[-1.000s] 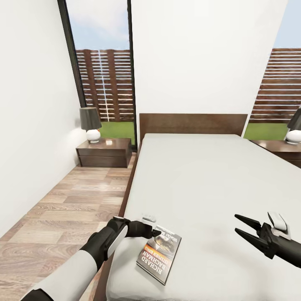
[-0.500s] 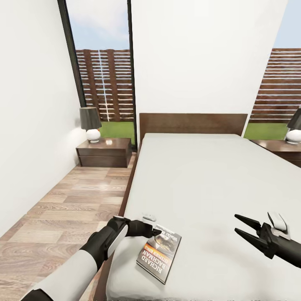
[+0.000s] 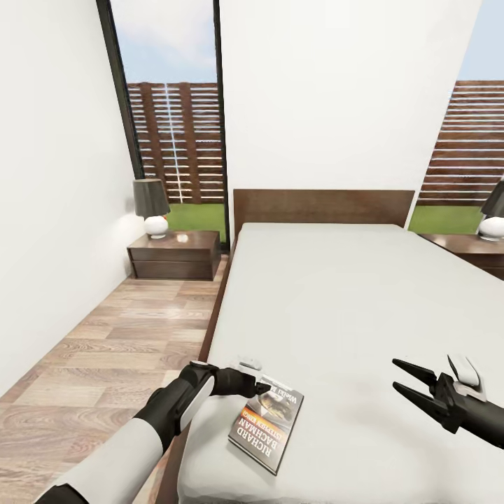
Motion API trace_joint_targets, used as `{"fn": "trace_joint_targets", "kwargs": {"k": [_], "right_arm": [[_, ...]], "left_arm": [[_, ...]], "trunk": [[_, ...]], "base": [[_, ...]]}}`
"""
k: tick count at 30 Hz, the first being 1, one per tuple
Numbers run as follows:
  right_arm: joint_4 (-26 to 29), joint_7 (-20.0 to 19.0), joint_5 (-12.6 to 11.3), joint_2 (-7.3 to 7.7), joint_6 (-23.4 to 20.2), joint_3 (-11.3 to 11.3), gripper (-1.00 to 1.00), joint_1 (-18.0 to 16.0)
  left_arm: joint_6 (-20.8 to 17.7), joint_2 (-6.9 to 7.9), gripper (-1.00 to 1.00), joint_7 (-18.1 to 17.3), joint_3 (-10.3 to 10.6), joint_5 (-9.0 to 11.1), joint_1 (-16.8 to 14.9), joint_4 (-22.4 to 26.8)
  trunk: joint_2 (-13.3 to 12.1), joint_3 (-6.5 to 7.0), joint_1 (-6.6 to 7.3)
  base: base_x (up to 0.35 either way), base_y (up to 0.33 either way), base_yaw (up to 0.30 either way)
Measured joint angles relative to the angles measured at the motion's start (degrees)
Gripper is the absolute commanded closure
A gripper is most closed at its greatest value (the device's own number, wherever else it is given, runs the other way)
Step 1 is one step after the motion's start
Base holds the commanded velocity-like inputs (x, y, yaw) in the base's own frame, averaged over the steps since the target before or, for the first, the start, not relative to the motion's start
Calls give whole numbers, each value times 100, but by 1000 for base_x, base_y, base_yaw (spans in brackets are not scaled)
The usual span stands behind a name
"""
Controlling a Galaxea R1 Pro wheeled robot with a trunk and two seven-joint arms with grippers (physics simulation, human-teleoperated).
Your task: In the bedroom, move the book from the bed onto either nightstand, and place the two sandals side by side next to the bed.
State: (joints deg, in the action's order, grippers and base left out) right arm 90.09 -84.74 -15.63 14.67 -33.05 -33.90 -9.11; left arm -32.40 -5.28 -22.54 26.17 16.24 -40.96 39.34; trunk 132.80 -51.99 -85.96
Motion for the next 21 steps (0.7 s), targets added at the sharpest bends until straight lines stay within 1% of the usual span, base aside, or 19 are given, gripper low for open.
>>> {"fn": "trace_joint_targets", "kwargs": {"k": [5, 8, 21], "right_arm": [[0, 0, -4, 0, 3, 0, -100, 0], [0, 0, -4, 0, 3, 0, -100, 0], [0, 0, -4, 0, 8, 0, -100, 0]], "left_arm": [[2, 0, -100, 2, 0, -10, -1, 0], [7, 0, -100, 2, 0, -17, -1, 2], [16, 0, -100, 4, -1, -31, -1, 5]], "trunk": [[0, 0, 0], [0, 0, 0], [0, 0, 0]], "base": [[0, 0, -39], [0, 0, -119], [0, 0, -206]]}}
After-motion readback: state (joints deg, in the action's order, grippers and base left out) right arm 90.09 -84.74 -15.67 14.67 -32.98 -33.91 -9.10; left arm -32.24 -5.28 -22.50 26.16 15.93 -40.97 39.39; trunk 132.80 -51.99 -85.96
